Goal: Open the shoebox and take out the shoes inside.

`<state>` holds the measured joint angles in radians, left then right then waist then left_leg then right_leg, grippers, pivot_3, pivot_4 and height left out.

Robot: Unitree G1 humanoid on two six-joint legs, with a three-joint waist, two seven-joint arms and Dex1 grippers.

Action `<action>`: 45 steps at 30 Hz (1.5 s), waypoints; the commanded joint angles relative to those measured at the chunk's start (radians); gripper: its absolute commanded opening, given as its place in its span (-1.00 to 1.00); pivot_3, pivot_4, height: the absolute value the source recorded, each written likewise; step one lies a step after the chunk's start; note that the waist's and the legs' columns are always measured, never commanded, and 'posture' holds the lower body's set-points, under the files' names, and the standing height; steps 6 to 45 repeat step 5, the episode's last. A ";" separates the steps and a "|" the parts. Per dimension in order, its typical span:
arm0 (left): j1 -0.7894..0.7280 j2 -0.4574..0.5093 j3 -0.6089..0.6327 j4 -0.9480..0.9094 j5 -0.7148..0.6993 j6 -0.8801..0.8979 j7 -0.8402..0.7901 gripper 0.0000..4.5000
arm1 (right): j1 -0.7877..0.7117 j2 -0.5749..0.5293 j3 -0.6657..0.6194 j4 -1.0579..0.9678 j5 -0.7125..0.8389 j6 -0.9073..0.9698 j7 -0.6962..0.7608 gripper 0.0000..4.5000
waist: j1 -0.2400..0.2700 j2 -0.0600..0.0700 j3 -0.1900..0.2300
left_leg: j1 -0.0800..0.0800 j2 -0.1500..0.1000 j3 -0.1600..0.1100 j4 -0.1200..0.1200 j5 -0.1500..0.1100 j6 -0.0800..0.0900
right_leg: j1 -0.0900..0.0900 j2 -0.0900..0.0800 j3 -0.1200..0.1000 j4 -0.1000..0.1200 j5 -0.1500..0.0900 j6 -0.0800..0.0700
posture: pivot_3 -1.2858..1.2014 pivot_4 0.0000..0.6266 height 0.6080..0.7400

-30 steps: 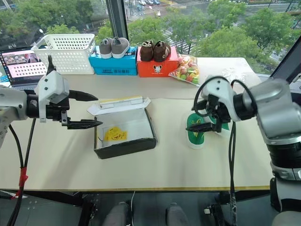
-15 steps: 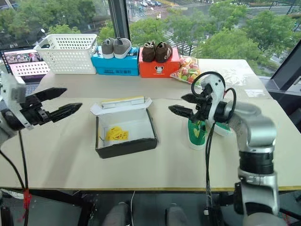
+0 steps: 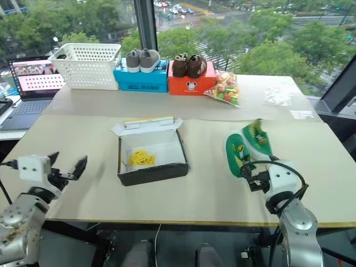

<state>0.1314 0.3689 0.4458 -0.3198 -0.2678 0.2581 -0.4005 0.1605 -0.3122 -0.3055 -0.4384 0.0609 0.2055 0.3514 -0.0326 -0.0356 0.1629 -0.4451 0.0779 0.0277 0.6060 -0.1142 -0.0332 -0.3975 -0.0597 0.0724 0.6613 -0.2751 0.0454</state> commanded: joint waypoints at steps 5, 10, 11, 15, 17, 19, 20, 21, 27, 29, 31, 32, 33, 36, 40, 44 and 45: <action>0.152 -0.090 -0.099 -0.031 0.049 -0.137 0.016 1.00 | 0.022 0.061 0.028 0.064 -0.002 -0.110 -0.062 0.99 | -0.019 0.001 -0.002 | 0.006 0.003 0.001 0.000 -0.001 -0.001 | 0.002 -0.001 -0.001 -0.006 0.000 -0.001 | 0.03 -0.52 1.00; 0.152 -0.090 -0.099 -0.031 0.049 -0.137 0.016 1.00 | 0.022 0.061 0.028 0.064 -0.002 -0.110 -0.062 0.99 | -0.019 0.001 -0.002 | 0.006 0.003 0.001 0.000 -0.001 -0.001 | 0.002 -0.001 -0.001 -0.006 0.000 -0.001 | 0.03 -0.52 1.00; 0.152 -0.090 -0.099 -0.031 0.049 -0.137 0.016 1.00 | 0.022 0.061 0.028 0.064 -0.002 -0.110 -0.062 0.99 | -0.019 0.001 -0.002 | 0.006 0.003 0.001 0.000 -0.001 -0.001 | 0.002 -0.001 -0.001 -0.006 0.000 -0.001 | 0.03 -0.52 1.00; 0.152 -0.090 -0.099 -0.031 0.049 -0.137 0.016 1.00 | 0.022 0.061 0.028 0.064 -0.002 -0.110 -0.062 0.99 | -0.019 0.001 -0.002 | 0.006 0.003 0.001 0.000 -0.001 -0.001 | 0.002 -0.001 -0.001 -0.006 0.000 -0.001 | 0.03 -0.52 1.00; 0.152 -0.090 -0.099 -0.031 0.049 -0.137 0.016 1.00 | 0.022 0.061 0.028 0.064 -0.002 -0.110 -0.062 0.99 | -0.019 0.001 -0.002 | 0.006 0.003 0.001 0.000 -0.001 -0.001 | 0.002 -0.001 -0.001 -0.006 0.000 -0.001 | 0.03 -0.52 1.00; 0.152 -0.090 -0.099 -0.031 0.049 -0.137 0.016 1.00 | 0.022 0.061 0.028 0.064 -0.002 -0.110 -0.062 0.99 | -0.019 0.001 -0.002 | 0.006 0.003 0.001 0.000 -0.001 -0.001 | 0.002 -0.001 -0.001 -0.006 0.000 -0.001 | 0.03 -0.52 1.00; 0.152 -0.090 -0.099 -0.031 0.049 -0.137 0.016 1.00 | 0.022 0.061 0.028 0.064 -0.002 -0.110 -0.062 0.99 | -0.019 0.001 -0.002 | 0.006 0.003 0.001 0.000 -0.001 -0.001 | 0.002 -0.001 -0.001 -0.006 0.000 -0.001 | 0.03 -0.52 1.00; 0.152 -0.090 -0.099 -0.031 0.049 -0.137 0.016 1.00 | 0.022 0.061 0.028 0.064 -0.002 -0.110 -0.062 0.99 | -0.019 0.001 -0.002 | 0.006 0.003 0.001 0.000 -0.001 -0.001 | 0.002 -0.001 -0.001 -0.006 0.000 -0.001 | 0.03 -0.52 1.00; 0.152 -0.090 -0.099 -0.031 0.049 -0.137 0.016 1.00 | 0.022 0.061 0.028 0.064 -0.002 -0.110 -0.062 0.99 | -0.019 0.001 -0.002 | 0.006 0.003 0.001 0.000 -0.001 -0.001 | 0.002 -0.001 -0.001 -0.006 0.000 -0.001 | 0.03 -0.52 1.00; 0.152 -0.090 -0.099 -0.031 0.049 -0.137 0.016 1.00 | 0.022 0.061 0.028 0.064 -0.002 -0.110 -0.062 0.99 | -0.019 0.001 -0.002 | 0.006 0.003 0.001 0.000 -0.001 -0.001 | 0.002 -0.001 -0.001 -0.006 0.000 -0.001 | 0.03 -0.52 1.00; 0.152 -0.090 -0.099 -0.031 0.049 -0.137 0.016 1.00 | 0.022 0.061 0.028 0.064 -0.002 -0.110 -0.062 0.99 | -0.019 0.001 -0.002 | 0.006 0.003 0.001 0.000 -0.001 -0.001 | 0.002 -0.001 -0.001 -0.006 0.000 -0.001 | 0.03 -0.52 1.00; 0.152 -0.090 -0.099 -0.031 0.049 -0.137 0.016 1.00 | 0.022 0.061 0.028 0.064 -0.002 -0.110 -0.062 0.99 | -0.019 0.001 -0.002 | 0.006 0.003 0.001 0.000 -0.001 -0.001 | 0.002 -0.001 -0.001 -0.006 0.000 -0.001 | 0.03 -0.52 1.00; 0.152 -0.090 -0.099 -0.031 0.049 -0.137 0.016 1.00 | 0.022 0.061 0.028 0.064 -0.002 -0.110 -0.062 0.99 | -0.019 0.001 -0.002 | 0.006 0.003 0.001 0.000 -0.001 -0.001 | 0.002 -0.001 -0.001 -0.006 0.000 -0.001 | 0.03 -0.52 1.00; 0.152 -0.090 -0.099 -0.031 0.049 -0.137 0.016 1.00 | 0.022 0.061 0.028 0.064 -0.002 -0.110 -0.062 0.99 | -0.019 0.001 -0.002 | 0.006 0.003 0.001 0.000 -0.001 -0.001 | 0.002 -0.001 -0.001 -0.006 0.000 -0.001 | 0.03 -0.52 1.00; 0.152 -0.090 -0.099 -0.031 0.049 -0.137 0.016 1.00 | 0.022 0.061 0.028 0.064 -0.002 -0.110 -0.062 0.99 | -0.019 0.001 -0.002 | 0.006 0.003 0.001 0.000 -0.001 -0.001 | 0.002 -0.001 -0.001 -0.006 0.000 -0.001 | 0.03 -0.52 1.00; 0.152 -0.090 -0.099 -0.031 0.049 -0.137 0.016 1.00 | 0.022 0.061 0.028 0.064 -0.002 -0.110 -0.062 0.99 | -0.019 0.001 -0.002 | 0.006 0.003 0.001 0.000 -0.001 -0.001 | 0.002 -0.001 -0.001 -0.006 0.000 -0.001 | 0.03 -0.52 1.00; 0.152 -0.090 -0.099 -0.031 0.049 -0.137 0.016 1.00 | 0.022 0.061 0.028 0.064 -0.002 -0.110 -0.062 0.99 | -0.019 0.001 -0.002 | 0.006 0.003 0.001 0.000 -0.001 -0.001 | 0.002 -0.001 -0.001 -0.006 0.000 -0.001 | 0.03 -0.52 1.00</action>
